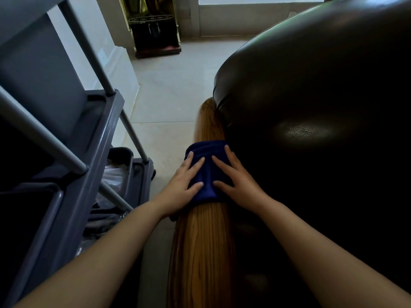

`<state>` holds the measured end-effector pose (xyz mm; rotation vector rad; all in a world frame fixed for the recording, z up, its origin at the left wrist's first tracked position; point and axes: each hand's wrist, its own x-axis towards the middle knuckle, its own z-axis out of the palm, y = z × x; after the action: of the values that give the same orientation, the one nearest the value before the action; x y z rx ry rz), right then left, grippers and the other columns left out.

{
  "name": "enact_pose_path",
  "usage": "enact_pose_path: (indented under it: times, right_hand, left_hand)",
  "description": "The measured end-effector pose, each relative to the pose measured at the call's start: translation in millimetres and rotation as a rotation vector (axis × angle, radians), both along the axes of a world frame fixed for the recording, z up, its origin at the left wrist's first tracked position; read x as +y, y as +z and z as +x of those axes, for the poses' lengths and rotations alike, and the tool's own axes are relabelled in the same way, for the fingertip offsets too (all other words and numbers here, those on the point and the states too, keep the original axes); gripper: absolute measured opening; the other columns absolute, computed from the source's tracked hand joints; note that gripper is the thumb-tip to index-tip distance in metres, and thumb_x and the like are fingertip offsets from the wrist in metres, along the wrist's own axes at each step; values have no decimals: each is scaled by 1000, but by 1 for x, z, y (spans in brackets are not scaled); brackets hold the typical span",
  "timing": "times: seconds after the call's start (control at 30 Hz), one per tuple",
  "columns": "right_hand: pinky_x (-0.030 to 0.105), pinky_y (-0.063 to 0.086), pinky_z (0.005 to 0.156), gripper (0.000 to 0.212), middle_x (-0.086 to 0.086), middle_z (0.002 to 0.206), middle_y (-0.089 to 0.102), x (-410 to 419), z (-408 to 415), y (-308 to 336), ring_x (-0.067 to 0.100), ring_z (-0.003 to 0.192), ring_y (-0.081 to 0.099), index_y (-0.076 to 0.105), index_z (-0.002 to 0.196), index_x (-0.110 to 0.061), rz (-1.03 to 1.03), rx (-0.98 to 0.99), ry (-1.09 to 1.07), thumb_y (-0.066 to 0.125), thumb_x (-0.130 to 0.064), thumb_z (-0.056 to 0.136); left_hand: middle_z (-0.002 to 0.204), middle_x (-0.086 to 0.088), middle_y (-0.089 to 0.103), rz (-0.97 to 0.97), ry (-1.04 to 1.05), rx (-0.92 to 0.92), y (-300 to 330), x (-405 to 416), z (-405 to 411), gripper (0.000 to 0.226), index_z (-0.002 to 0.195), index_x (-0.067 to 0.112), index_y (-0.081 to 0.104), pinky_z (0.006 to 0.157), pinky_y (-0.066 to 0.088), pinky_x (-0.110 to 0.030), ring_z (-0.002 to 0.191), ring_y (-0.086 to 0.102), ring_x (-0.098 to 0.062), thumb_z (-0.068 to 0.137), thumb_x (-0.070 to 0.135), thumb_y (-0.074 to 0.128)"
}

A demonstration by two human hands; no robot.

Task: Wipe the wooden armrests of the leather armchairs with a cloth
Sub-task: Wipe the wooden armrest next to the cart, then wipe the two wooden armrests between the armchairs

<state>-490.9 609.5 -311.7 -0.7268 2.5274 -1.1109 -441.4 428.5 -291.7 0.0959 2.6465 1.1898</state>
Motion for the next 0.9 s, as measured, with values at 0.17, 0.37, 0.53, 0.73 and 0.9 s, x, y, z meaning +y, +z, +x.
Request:
enact_pose_path:
  times: [0.17,0.37,0.53,0.73,0.9]
  right_hand:
    - [25,4,111,65,-4,157,-8,-8,-21,10,12,142,-5,27,142,-30,-15,-6,-39,60,-24,86]
    - [20,10,106,60,1,155,15,-10,-18,16,15,141,12,42,135,-26,-24,53,-148,67,-20,80]
    - [23,25,104,49,6,147,34,-10,16,18,20,134,32,51,128,-24,52,113,-255,65,-19,82]
    - [25,43,93,36,1,117,55,6,41,43,16,109,53,61,115,-24,156,27,-155,67,-20,79]
    - [10,41,67,28,-15,93,53,28,49,102,0,84,52,67,98,-31,136,-128,-110,74,-23,72]
  left_hand:
    - [158,-1,-3,65,47,-32,8,-2,-25,67,144,31,17,118,12,-33,144,3,-14,90,14,52]
    - [155,-2,19,-36,102,52,10,-4,-23,65,140,29,31,117,19,-32,142,19,-16,84,15,60]
    - [148,2,37,-200,127,141,16,3,1,51,131,25,48,110,27,-27,135,35,-15,83,14,62]
    - [134,-1,56,-300,67,22,44,8,27,42,122,22,58,106,37,-28,124,50,-15,82,10,59]
    - [117,-3,68,-223,84,-56,97,18,42,35,113,18,65,98,45,-26,109,60,-14,79,7,60]
